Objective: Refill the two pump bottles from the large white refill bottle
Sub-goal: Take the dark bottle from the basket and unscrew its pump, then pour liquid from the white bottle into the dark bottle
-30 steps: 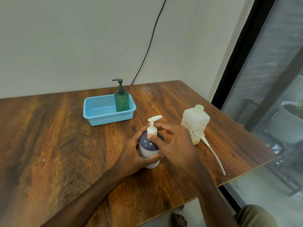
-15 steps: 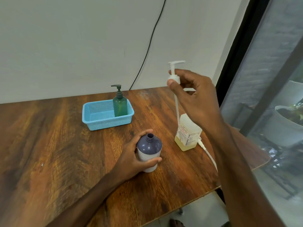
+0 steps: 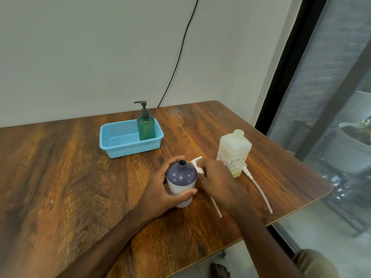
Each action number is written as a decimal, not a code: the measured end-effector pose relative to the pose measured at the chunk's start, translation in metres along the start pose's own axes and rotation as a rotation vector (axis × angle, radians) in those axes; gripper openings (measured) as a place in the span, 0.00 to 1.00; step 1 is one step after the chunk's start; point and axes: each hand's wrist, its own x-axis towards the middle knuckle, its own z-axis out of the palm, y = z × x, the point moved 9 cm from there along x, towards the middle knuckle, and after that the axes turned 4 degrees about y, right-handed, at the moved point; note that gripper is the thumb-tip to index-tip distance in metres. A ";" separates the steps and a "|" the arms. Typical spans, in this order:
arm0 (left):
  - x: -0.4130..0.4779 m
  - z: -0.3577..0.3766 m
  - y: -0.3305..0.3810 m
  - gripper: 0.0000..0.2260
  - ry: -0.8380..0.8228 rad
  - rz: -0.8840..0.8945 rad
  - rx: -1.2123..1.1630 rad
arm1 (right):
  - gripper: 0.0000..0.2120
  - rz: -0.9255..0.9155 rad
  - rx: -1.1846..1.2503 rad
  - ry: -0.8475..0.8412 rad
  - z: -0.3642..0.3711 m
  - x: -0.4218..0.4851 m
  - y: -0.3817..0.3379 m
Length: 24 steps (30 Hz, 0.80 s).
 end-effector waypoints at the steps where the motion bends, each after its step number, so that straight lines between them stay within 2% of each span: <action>1: 0.000 0.000 0.000 0.39 0.001 0.005 0.005 | 0.10 0.009 -0.008 -0.018 0.005 -0.002 0.003; 4: 0.001 -0.002 0.001 0.38 0.007 0.012 0.017 | 0.09 0.030 -0.033 -0.026 0.016 -0.006 0.007; 18: -0.001 -0.006 0.004 0.45 0.049 0.043 0.040 | 0.23 0.038 0.037 0.031 0.014 -0.022 0.015; 24: -0.003 -0.006 0.008 0.46 0.085 0.051 0.042 | 0.22 0.086 0.125 0.143 -0.011 -0.046 0.028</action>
